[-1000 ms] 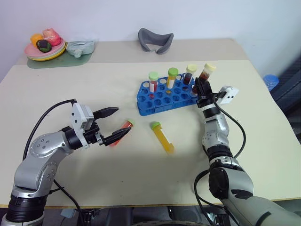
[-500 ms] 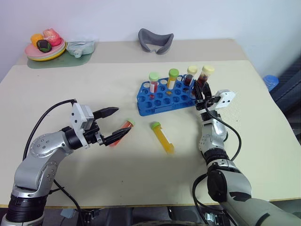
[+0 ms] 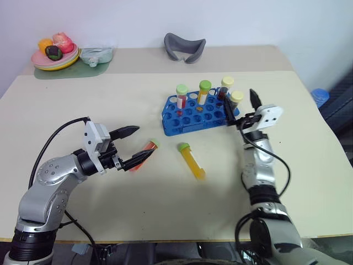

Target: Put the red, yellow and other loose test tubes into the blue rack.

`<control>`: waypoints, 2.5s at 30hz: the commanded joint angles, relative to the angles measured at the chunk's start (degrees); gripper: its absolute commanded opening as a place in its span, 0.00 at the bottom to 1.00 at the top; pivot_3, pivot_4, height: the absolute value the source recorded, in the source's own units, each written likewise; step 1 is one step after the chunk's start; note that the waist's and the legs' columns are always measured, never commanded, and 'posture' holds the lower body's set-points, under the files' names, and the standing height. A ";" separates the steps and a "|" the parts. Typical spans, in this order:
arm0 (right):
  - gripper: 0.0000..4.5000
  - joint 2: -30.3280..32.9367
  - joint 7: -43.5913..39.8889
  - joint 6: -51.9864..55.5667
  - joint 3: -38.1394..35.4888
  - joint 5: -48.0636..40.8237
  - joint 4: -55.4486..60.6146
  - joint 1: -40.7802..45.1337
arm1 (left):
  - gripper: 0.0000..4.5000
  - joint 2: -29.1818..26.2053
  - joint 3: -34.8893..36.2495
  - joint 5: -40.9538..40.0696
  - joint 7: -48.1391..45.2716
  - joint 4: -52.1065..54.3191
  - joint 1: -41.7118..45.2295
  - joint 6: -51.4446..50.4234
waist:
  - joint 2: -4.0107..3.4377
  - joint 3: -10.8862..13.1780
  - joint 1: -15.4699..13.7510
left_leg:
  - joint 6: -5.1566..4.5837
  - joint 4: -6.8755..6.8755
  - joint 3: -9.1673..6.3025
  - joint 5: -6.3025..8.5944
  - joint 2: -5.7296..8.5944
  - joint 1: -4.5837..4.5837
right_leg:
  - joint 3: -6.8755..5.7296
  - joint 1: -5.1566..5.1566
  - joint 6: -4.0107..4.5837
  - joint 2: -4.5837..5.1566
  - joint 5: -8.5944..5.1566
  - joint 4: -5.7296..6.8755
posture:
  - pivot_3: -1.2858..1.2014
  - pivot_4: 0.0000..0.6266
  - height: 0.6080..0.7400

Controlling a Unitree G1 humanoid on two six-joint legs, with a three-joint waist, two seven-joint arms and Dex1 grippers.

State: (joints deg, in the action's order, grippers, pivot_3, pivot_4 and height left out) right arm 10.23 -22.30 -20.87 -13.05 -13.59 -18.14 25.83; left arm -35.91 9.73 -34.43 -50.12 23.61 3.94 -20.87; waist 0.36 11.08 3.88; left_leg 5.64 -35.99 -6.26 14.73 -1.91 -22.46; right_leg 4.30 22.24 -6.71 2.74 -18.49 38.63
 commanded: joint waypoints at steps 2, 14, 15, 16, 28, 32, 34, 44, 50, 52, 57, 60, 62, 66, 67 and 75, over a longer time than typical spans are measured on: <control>0.99 8.16 5.09 28.79 2.40 3.57 31.98 -10.85 | 0.97 -1.19 0.75 -1.15 -1.77 -0.05 0.08 -0.20 | -0.01 -0.01 -0.14 | 0.00 0.06 -0.01 0.00 0.00 -0.01 | 0.00 0.02 0.01 0.00 -0.02 0.00 | 0.52 0.24 1.00; 0.99 24.65 0.74 112.32 4.35 -25.07 54.51 7.08 | 0.97 -4.40 -0.88 0.81 -11.95 -9.85 4.27 3.15 | -0.03 0.01 0.13 | -0.02 0.02 -0.02 0.01 0.01 0.07 | 0.19 0.05 0.13 -0.16 0.05 -0.08 | 0.52 0.24 1.00; 0.99 24.07 2.05 113.21 5.82 -26.08 51.68 9.33 | 0.97 -4.72 -1.19 1.04 -12.89 -10.37 4.40 3.42 | -0.02 0.01 0.05 | -0.03 0.04 -0.06 0.01 0.00 0.08 | 0.16 0.05 0.14 -0.17 0.05 -0.08 | 0.52 0.24 1.00; 0.99 24.41 3.50 113.37 8.28 -26.40 49.45 11.31 | 0.97 -5.25 -1.45 1.14 -14.00 -10.90 4.60 3.57 | -0.02 0.01 -0.12 | -0.03 0.07 -0.07 0.01 0.01 0.07 | 0.15 0.05 0.14 -0.17 0.05 -0.11 | 0.52 0.24 1.00; 0.99 20.25 25.55 113.37 12.45 -45.07 34.70 16.40 | 0.97 -6.20 -4.54 4.28 -20.58 -16.95 8.30 8.13 | -0.02 0.02 -0.90 | -0.15 -0.01 -0.09 0.08 0.03 -0.96 | -0.02 0.87 0.07 -0.05 0.06 -0.30 | 0.52 0.24 1.00; 0.99 20.35 32.01 113.37 10.37 -54.05 34.41 15.78 | 0.97 -4.41 -6.29 4.82 -20.22 -17.43 9.69 7.96 | -0.02 0.02 -0.65 | -0.15 -0.09 -0.10 0.07 0.03 -0.94 | -0.02 0.87 0.07 -0.07 0.06 -0.14 | 0.52 0.24 1.00; 0.99 21.10 34.45 113.37 10.43 -59.55 34.51 15.44 | 0.97 -3.71 -7.12 4.99 -20.56 -18.06 10.67 7.92 | -0.02 0.02 -0.61 | -0.15 -0.10 -0.11 0.07 0.03 -0.94 | -0.02 0.87 0.07 -0.07 0.06 -0.13 | 0.52 0.24 1.00; 0.99 23.69 41.38 113.37 16.28 -73.11 31.66 16.46 | 0.97 -2.33 -8.91 6.19 -21.70 -21.45 14.37 8.34 | -0.02 0.01 0.18 | -0.16 -0.14 -0.14 0.07 0.02 -0.91 | -0.02 0.88 0.07 -0.11 0.06 -0.02 | 0.52 0.24 1.00; 0.99 20.86 40.76 112.96 19.40 -71.28 29.53 17.73 | 0.97 -2.32 -8.97 6.45 -22.13 -21.39 14.56 8.53 | -0.02 0.01 0.19 | -0.17 -0.15 -0.16 0.06 0.02 -0.91 | -0.02 0.88 0.07 -0.12 0.06 0.00 | 0.52 0.24 1.00; 0.99 19.39 40.74 112.90 19.79 -70.01 28.53 18.38 | 0.97 -2.70 -8.94 6.86 -22.71 -22.02 14.65 9.11 | -0.02 0.01 0.16 | -0.17 -0.15 -0.16 0.06 0.02 -0.91 | -0.02 0.89 0.07 -0.12 0.06 0.02 | 0.52 0.24 1.00; 0.99 16.61 40.93 113.36 20.29 -68.09 27.44 20.08 | 0.97 -2.94 -8.50 7.24 -22.96 -22.20 14.01 9.56 | -0.02 0.01 0.11 | -0.17 -0.15 -0.16 0.06 0.03 -0.91 | -0.02 0.89 0.07 -0.11 0.06 0.02 | 0.52 0.24 1.00; 0.99 15.33 41.09 113.37 21.30 -65.57 27.48 20.51 | 0.97 -2.96 -8.29 7.23 -22.88 -21.79 13.37 9.66 | -0.02 0.02 0.16 | -0.17 -0.15 -0.16 0.06 0.03 -0.91 | -0.02 0.89 0.07 -0.11 0.06 0.02 | 0.52 0.24 1.00; 0.99 14.91 41.20 113.37 22.57 -62.24 28.52 20.05 | 0.97 -3.07 -8.13 7.22 -22.73 -21.62 13.31 9.61 | -0.02 0.01 0.13 | -0.17 -0.15 -0.16 0.06 0.03 -0.91 | -0.02 0.90 0.07 -0.11 0.06 0.03 | 0.52 0.24 1.00; 0.99 14.60 40.62 113.37 24.20 -56.81 30.61 19.30 | 0.97 -3.32 -7.77 7.17 -22.63 -21.50 13.12 9.67 | -0.02 0.02 0.12 | -0.17 -0.15 -0.17 0.06 0.03 -0.91 | -0.02 0.90 0.07 -0.11 0.06 0.03 | 0.52 0.24 1.00; 0.99 14.48 40.53 113.37 24.42 -55.56 31.00 19.06 | 0.97 -3.35 -7.70 7.16 -22.61 -21.47 13.04 9.69 | -0.02 0.01 0.13 | -0.17 -0.14 -0.17 0.06 0.03 -0.91 | -0.02 0.91 0.07 -0.11 0.06 0.03 | 0.52 0.24 1.00; 0.99 15.34 37.44 113.36 26.67 -42.70 33.28 18.32 | 0.97 -3.19 -7.58 7.13 -22.00 -21.14 12.73 9.66 | -0.03 0.01 0.08 | -0.16 -0.18 -0.17 0.06 0.03 -0.91 | -0.02 0.92 0.07 -0.11 0.06 0.09 | 0.52 0.24 1.00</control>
State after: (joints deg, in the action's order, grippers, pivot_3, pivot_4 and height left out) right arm 24.74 15.99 92.12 13.41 -59.61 14.24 44.48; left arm -38.56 0.88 -26.87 -72.21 0.87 16.55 -11.96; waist 0.34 11.09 3.96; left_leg 5.47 -36.16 -6.43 14.78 -1.87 -23.37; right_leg 4.28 23.16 -6.64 2.63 -18.43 38.73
